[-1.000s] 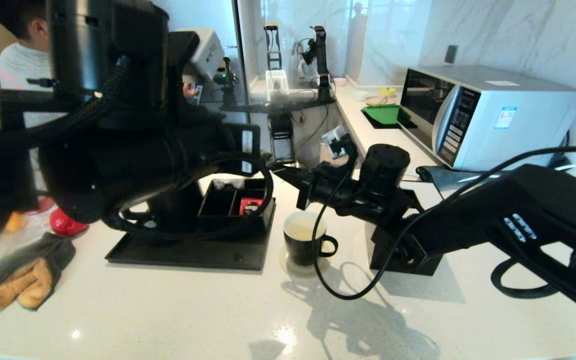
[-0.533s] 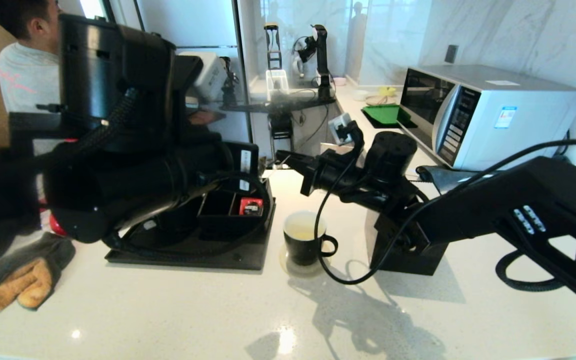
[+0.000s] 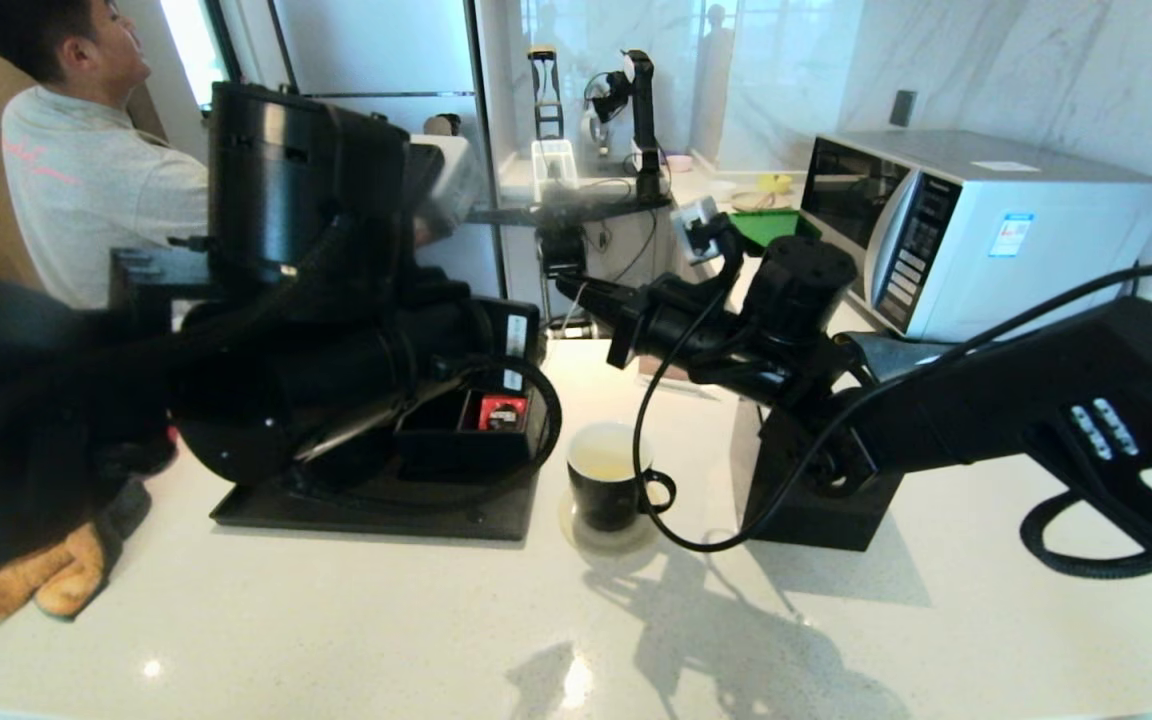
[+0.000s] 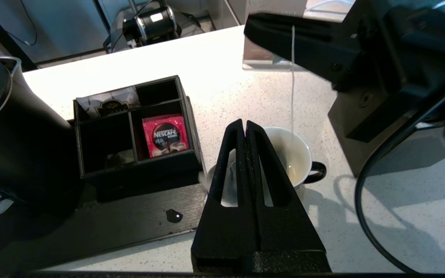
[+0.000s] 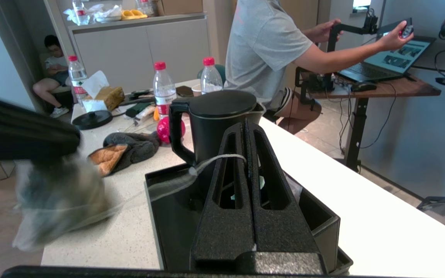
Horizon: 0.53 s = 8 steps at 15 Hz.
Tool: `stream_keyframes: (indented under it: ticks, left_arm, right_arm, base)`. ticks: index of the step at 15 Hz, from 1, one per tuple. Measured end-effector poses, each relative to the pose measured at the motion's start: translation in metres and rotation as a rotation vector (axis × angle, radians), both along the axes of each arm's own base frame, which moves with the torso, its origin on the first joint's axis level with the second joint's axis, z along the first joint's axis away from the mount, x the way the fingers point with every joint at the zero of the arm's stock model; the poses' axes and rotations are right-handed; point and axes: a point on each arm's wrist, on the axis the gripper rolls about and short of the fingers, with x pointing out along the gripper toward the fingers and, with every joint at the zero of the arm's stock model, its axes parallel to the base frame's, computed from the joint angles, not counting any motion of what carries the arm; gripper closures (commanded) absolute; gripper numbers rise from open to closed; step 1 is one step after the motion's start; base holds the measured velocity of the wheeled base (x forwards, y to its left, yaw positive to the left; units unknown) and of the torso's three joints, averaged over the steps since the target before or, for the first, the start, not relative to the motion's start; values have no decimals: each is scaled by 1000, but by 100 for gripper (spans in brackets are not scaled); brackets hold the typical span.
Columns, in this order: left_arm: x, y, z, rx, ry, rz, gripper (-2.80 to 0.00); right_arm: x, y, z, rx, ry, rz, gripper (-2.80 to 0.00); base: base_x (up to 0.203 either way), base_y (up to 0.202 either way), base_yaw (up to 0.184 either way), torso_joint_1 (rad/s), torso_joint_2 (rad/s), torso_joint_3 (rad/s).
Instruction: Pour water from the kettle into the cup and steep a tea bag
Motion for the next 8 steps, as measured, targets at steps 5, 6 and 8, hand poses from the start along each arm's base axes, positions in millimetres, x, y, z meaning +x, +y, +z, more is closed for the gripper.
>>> stream_keyframes:
  ticks: [5, 6, 8]
  left_arm:
    - [5, -5, -9, 20, 21, -1, 0]
    - [6, -6, -10, 23, 24, -1, 0]
    - [7, -7, -12, 27, 29, -2, 0]
  right_arm:
    - [-3, -2, 7, 6, -10, 2, 0]
    - [-3, -2, 7, 5, -9, 2, 0]
    - [-4, -2, 9, 6, -10, 2, 0]
  base:
    - [0, 0, 0, 0, 0, 0]
    - [0, 0, 0, 0, 0, 0]
    - [0, 0, 0, 0, 0, 0]
